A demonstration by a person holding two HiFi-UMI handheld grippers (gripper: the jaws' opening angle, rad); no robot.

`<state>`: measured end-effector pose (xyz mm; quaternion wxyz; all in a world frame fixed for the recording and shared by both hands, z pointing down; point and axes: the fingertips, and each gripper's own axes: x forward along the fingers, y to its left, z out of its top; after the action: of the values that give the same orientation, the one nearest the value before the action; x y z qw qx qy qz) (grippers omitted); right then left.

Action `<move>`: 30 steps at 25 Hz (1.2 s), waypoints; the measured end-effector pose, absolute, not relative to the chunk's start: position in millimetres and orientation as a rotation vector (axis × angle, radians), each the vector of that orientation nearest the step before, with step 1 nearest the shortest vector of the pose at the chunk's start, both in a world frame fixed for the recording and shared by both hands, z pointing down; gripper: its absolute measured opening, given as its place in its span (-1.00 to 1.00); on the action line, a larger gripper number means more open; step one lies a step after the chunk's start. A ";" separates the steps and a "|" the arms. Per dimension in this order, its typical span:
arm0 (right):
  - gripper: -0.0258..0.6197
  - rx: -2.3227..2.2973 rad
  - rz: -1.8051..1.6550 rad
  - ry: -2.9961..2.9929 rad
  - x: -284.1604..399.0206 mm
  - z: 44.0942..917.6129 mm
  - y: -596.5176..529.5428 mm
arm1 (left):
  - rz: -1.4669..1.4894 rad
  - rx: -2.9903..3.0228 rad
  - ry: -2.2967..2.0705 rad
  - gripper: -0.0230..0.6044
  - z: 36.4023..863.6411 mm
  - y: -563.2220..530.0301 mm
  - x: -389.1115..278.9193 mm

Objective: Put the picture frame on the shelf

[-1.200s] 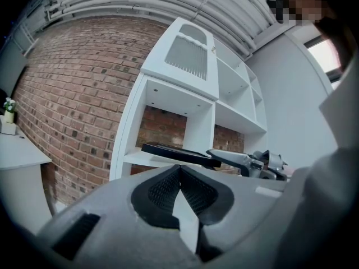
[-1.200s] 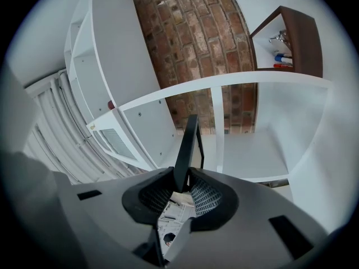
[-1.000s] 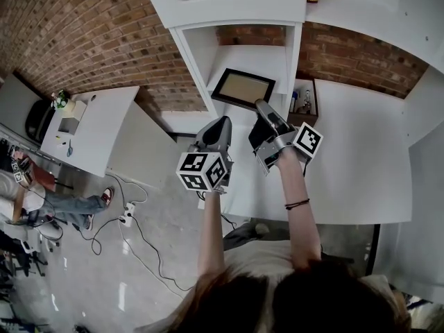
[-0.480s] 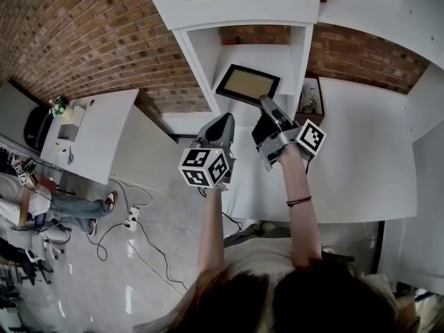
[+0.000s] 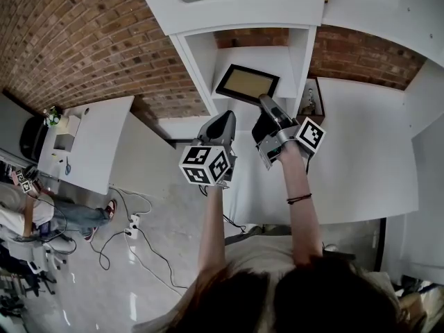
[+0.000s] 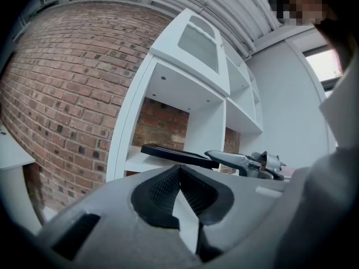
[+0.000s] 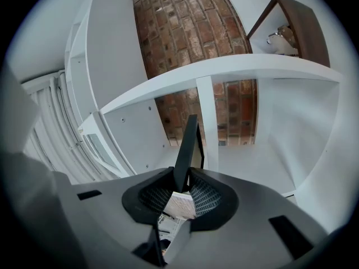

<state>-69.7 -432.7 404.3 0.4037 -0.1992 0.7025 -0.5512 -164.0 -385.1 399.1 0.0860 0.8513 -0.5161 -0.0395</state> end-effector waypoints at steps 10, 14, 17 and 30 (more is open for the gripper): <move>-0.68 -0.530 -1.381 1.757 -72.5 405.5 -444.3 | -0.118 2.545 -1.498 -0.89 403.9 -397.6 -168.0; -0.68 -0.545 -1.381 1.742 -70.8 407.1 -450.8 | -0.119 2.548 -1.488 -0.89 404.5 -403.2 -168.1; -0.68 -0.552 -1.382 1.731 -70.2 408.0 -453.9 | -0.121 2.550 -1.485 -0.89 404.2 -406.2 -169.2; -0.68 -0.538 -1.409 1.716 -72.0 409.1 -457.4 | -0.132 2.548 -1.474 -0.89 406.7 -414.4 -167.4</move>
<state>-72.0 -457.4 409.1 0.4157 -0.2142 0.6832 -0.5609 -167.4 -414.4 406.7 0.0972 0.8607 -0.4978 -0.0446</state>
